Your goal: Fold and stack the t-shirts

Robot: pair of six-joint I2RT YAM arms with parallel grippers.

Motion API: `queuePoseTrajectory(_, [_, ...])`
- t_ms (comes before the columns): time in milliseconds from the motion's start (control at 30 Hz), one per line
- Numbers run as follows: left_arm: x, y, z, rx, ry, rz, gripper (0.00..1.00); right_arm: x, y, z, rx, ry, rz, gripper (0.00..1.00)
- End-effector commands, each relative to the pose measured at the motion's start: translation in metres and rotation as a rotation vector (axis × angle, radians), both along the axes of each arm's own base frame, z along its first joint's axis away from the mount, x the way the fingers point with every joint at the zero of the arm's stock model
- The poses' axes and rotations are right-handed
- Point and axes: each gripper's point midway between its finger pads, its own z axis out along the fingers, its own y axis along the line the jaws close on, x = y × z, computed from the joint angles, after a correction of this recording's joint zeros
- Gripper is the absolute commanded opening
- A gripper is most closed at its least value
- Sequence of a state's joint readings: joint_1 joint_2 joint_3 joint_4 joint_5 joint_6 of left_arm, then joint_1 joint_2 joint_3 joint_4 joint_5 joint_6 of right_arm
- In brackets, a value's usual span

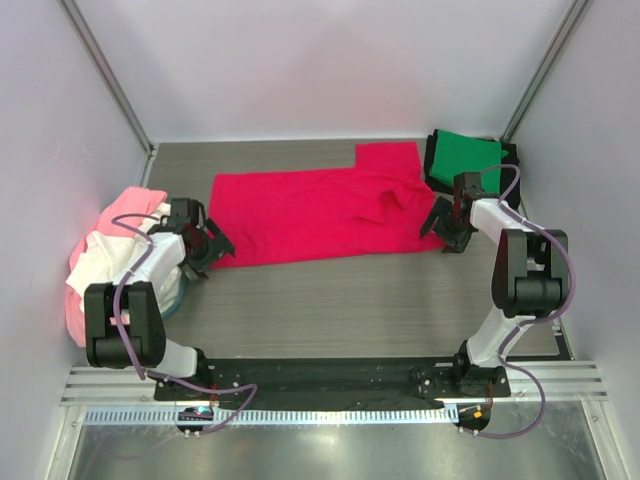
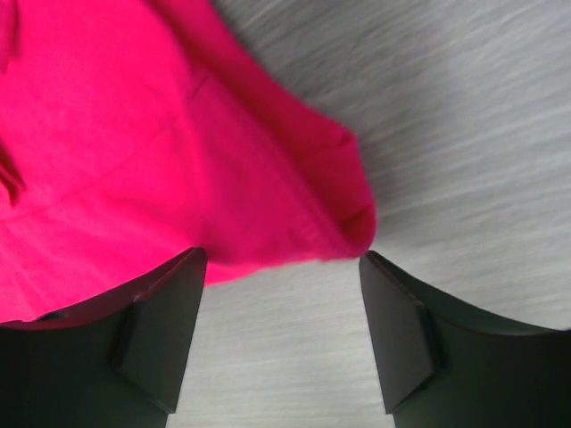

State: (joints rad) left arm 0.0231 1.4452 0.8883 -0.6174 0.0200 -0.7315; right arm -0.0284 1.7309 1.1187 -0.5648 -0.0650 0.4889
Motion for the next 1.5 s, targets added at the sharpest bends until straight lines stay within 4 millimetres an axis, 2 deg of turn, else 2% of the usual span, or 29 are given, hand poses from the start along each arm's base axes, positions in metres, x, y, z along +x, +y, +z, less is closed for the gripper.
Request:
queuePoseTrajectory(0, [0.019, 0.001, 0.0, 0.001, -0.077, 0.032, 0.89, 0.021, -0.005, 0.002, 0.035, -0.074, -0.014, 0.77])
queuePoseTrajectory(167, [0.023, 0.01, -0.012, 0.035, -0.075, 0.102, 0.89, 0.024, -0.006, -0.012, 0.044, -0.056, -0.024, 0.75])
queuePoseTrajectory(267, [0.023, 0.013, -0.024, 0.046, -0.04, 0.128, 0.81, 0.023, -0.007, -0.017, 0.039, -0.047, -0.032, 0.67])
queuePoseTrajectory(367, [0.023, 0.019, -0.035, 0.076, -0.01, 0.147, 0.7, 0.022, -0.01, -0.019, 0.024, -0.047, -0.035, 0.49])
queuePoseTrajectory(400, [0.025, 0.02, -0.037, 0.082, -0.007, 0.15, 0.61, 0.022, -0.01, -0.017, 0.021, -0.05, -0.038, 0.35])
queuePoseTrajectory(467, [0.026, 0.022, -0.045, 0.096, 0.017, 0.149, 0.48, 0.02, -0.012, -0.016, 0.01, -0.048, -0.043, 0.19])
queuePoseTrajectory(500, [0.029, 0.023, -0.047, 0.097, 0.02, 0.148, 0.33, 0.022, -0.013, -0.013, 0.008, -0.054, -0.047, 0.04])
queuePoseTrajectory(533, [0.039, 0.022, -0.041, 0.092, 0.003, 0.14, 0.22, 0.023, -0.013, -0.01, 0.005, -0.057, -0.048, 0.01])
queuePoseTrajectory(567, [0.042, 0.017, -0.045, 0.072, 0.023, 0.122, 0.1, 0.022, -0.012, -0.007, 0.011, -0.048, -0.046, 0.01])
queuePoseTrajectory(600, [0.046, 0.015, -0.041, 0.057, 0.022, 0.116, 0.0, 0.031, -0.012, 0.004, 0.016, -0.072, -0.043, 0.01])
queuePoseTrajectory(633, [0.05, 0.012, -0.036, 0.046, 0.023, 0.112, 0.0, 0.034, -0.012, 0.013, 0.016, -0.08, -0.041, 0.01])
queuePoseTrajectory(667, [0.058, 0.008, -0.017, 0.031, 0.002, 0.102, 0.0, 0.033, -0.011, 0.022, 0.019, -0.077, -0.038, 0.01])
queuePoseTrajectory(700, [0.062, 0.008, -0.004, 0.03, -0.023, 0.101, 0.0, 0.041, -0.012, 0.042, 0.013, -0.121, -0.034, 0.01])
queuePoseTrajectory(767, [0.067, 0.009, 0.026, 0.033, -0.084, 0.106, 0.0, 0.041, -0.017, 0.083, -0.014, -0.211, -0.046, 0.01])
queuePoseTrajectory(800, [0.062, 0.013, 0.054, 0.053, -0.142, 0.118, 0.0, 0.035, -0.024, 0.094, -0.055, -0.223, -0.064, 0.01])
queuePoseTrajectory(833, [0.058, 0.016, 0.065, 0.07, -0.164, 0.126, 0.0, 0.029, -0.027, 0.101, -0.067, -0.232, -0.071, 0.01])
queuePoseTrajectory(867, [0.046, 0.019, 0.07, 0.082, -0.162, 0.134, 0.0, 0.016, -0.036, 0.118, -0.104, -0.26, -0.103, 0.01])
queuePoseTrajectory(900, [0.039, 0.02, 0.074, 0.09, -0.168, 0.138, 0.0, 0.007, -0.039, 0.118, -0.107, -0.259, -0.117, 0.01])
queuePoseTrajectory(933, [0.03, 0.019, 0.084, 0.084, -0.198, 0.138, 0.0, -0.014, -0.039, 0.107, -0.101, -0.234, -0.134, 0.01])
queuePoseTrajectory(967, [0.022, 0.017, 0.079, 0.075, -0.189, 0.132, 0.0, -0.026, -0.038, 0.097, -0.097, -0.21, -0.144, 0.01])
queuePoseTrajectory(1000, [0.006, 0.015, 0.06, 0.067, -0.14, 0.128, 0.0, -0.052, -0.038, 0.066, -0.102, -0.129, -0.159, 0.01])
queuePoseTrajectory(1067, [-0.013, 0.011, 0.042, 0.045, -0.108, 0.129, 0.0, -0.073, -0.038, 0.042, -0.088, -0.083, -0.212, 0.01])
queuePoseTrajectory(1100, [-0.02, 0.009, 0.033, 0.034, -0.09, 0.13, 0.0, -0.096, -0.035, 0.015, -0.074, -0.012, -0.226, 0.01])
queuePoseTrajectory(1133, [-0.038, 0.004, 0.012, 0.012, -0.04, 0.127, 0.0, -0.105, -0.031, 0.006, -0.052, 0.01, -0.239, 0.01])
queuePoseTrajectory(1167, [-0.041, 0.002, 0.007, 0.0, -0.039, 0.128, 0.0, -0.109, -0.03, -0.002, -0.032, 0.019, -0.266, 0.01])
queuePoseTrajectory(1200, [-0.049, 0.0, -0.001, -0.01, -0.022, 0.13, 0.0, -0.123, -0.029, -0.014, -0.018, 0.055, -0.292, 0.01])
queuePoseTrajectory(1233, [-0.06, -0.002, -0.012, -0.022, 0.006, 0.135, 0.0, -0.127, -0.026, -0.017, 0.001, 0.063, -0.304, 0.01])
queuePoseTrajectory(1333, [-0.073, -0.009, -0.02, -0.068, 0.021, 0.152, 0.0, -0.137, -0.032, -0.02, 0.018, 0.061, -0.387, 0.01])
queuePoseTrajectory(1467, [-0.082, -0.014, -0.021, -0.095, 0.016, 0.163, 0.02, -0.147, -0.04, -0.018, 0.037, 0.035, -0.484, 0.01])
